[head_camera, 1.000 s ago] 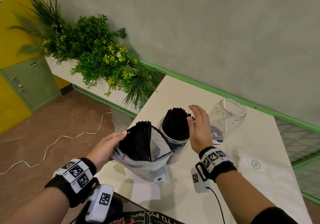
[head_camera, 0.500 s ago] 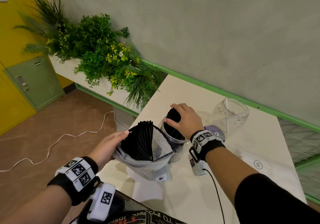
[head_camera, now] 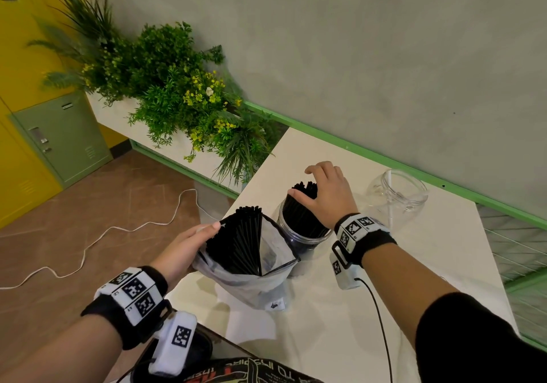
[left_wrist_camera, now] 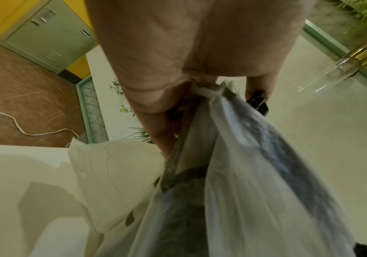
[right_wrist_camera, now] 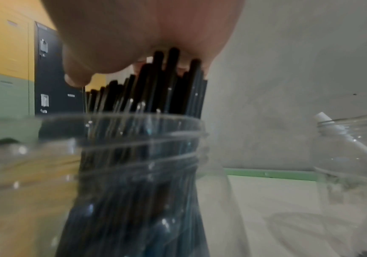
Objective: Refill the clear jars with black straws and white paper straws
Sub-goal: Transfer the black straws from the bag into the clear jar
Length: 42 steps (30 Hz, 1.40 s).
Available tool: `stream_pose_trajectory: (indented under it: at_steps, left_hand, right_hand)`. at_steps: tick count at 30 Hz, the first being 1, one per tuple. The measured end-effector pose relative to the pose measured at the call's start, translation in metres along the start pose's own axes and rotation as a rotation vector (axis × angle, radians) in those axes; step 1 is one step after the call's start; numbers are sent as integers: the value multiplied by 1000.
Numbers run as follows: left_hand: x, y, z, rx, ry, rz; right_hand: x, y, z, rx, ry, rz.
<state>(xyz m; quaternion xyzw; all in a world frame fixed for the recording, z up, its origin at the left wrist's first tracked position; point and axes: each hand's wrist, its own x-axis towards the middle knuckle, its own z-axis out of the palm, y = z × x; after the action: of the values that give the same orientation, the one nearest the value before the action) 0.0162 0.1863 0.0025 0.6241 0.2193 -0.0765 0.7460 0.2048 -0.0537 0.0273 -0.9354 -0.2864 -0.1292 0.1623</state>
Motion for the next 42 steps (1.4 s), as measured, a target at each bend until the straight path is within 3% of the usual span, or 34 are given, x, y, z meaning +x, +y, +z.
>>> stream_pose_trajectory:
  at_steps: [4,13,16,21,24,26,32,34,37,42]
  left_hand:
    - [4,-4,-3,-18,-17,26]
    - [7,-3,-4,-33,-29,28]
    - [8,-5,-5,-26,-37,35]
    - [7,-5,-5,-31,-25,36]
    - [5,-1,-2,-42,-1,28]
    - [5,-1,-2,-35,7,32]
    - [9,-1,1,-24,36,5]
    - [8,0,1,-19,31,15]
    - [7,0,1,-15,33,22]
    - [5,1,0,-17,23,18]
  right_hand:
    - [-18,14,-3,91,11,-103]
    - [0,4,7,24,-215,-245]
    - [8,-4,9,-55,-283,-217]
    - [6,-3,15,23,-119,-184]
    - [3,-3,11,142,57,-101]
    - [5,-3,8,160,85,-38]
    - [11,2,11,43,-219,40]
    - [14,0,10,69,-247,54]
    - [12,1,10,106,-176,54]
    - [4,-2,15,172,120,59]
